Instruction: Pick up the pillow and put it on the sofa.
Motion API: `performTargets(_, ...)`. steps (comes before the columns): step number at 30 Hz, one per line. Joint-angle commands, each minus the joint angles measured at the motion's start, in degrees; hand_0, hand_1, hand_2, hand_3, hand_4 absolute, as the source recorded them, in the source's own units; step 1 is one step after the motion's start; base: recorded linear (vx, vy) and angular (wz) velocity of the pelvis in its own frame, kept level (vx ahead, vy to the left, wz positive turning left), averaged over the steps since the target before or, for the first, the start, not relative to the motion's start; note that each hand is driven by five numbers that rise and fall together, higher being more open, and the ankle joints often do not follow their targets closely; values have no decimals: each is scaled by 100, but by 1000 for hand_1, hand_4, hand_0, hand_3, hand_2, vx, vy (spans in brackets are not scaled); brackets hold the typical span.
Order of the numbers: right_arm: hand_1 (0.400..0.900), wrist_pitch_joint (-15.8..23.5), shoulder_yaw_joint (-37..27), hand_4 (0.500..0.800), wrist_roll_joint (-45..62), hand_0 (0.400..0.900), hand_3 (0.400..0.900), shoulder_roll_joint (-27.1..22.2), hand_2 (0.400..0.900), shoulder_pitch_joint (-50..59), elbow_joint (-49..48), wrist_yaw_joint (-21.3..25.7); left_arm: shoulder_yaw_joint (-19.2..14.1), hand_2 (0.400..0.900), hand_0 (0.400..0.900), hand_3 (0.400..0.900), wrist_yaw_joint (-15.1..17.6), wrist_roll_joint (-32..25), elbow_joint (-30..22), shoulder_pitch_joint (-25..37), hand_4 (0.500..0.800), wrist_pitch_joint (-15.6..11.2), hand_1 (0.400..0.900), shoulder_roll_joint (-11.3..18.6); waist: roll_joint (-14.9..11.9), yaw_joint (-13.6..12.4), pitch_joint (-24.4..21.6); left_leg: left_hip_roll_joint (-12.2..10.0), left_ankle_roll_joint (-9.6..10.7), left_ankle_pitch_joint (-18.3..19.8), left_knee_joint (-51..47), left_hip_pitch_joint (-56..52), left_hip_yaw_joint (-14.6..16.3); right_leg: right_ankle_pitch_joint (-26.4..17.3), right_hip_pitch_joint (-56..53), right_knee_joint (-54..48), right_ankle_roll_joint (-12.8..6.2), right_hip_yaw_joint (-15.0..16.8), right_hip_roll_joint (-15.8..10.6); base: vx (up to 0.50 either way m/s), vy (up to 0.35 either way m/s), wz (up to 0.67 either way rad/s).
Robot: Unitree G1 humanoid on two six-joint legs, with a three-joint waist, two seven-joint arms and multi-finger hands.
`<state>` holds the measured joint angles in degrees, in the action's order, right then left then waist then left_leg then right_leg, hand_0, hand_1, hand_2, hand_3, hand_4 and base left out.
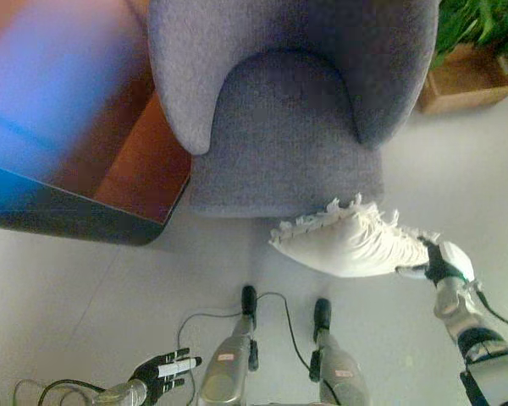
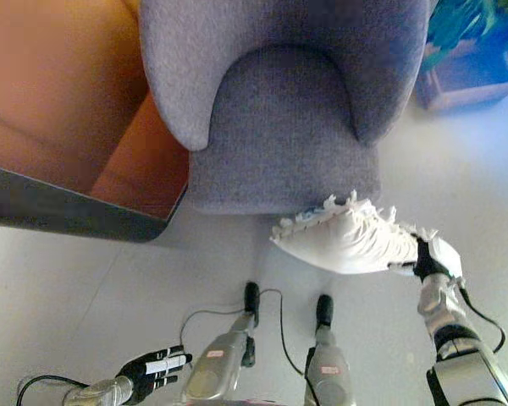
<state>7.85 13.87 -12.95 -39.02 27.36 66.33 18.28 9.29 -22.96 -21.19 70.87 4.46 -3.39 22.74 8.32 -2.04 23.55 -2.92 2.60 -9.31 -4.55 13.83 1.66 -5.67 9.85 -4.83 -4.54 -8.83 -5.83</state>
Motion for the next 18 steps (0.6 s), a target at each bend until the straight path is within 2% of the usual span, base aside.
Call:
performTargets(1,900,-51,270,800,452,900,900,-689,900,472,-297,47,320,900,900,900,33,-291,152,56,800,-45,900,356,-168,-87,41,377,-33,368,-45,46,-67,263,577,650,24,-153,-5,-65,72,0)
performTargets(18,900,-251,593,800,691,900,900,-1173,900,1689,-577,-398,671,900,900,900,123,-636,-90,26,800,-156,900,-20,329,-183,357,551,-22,120,-30,529,-57,332,1335,1154,-6,-142,-200,-24,74,1)
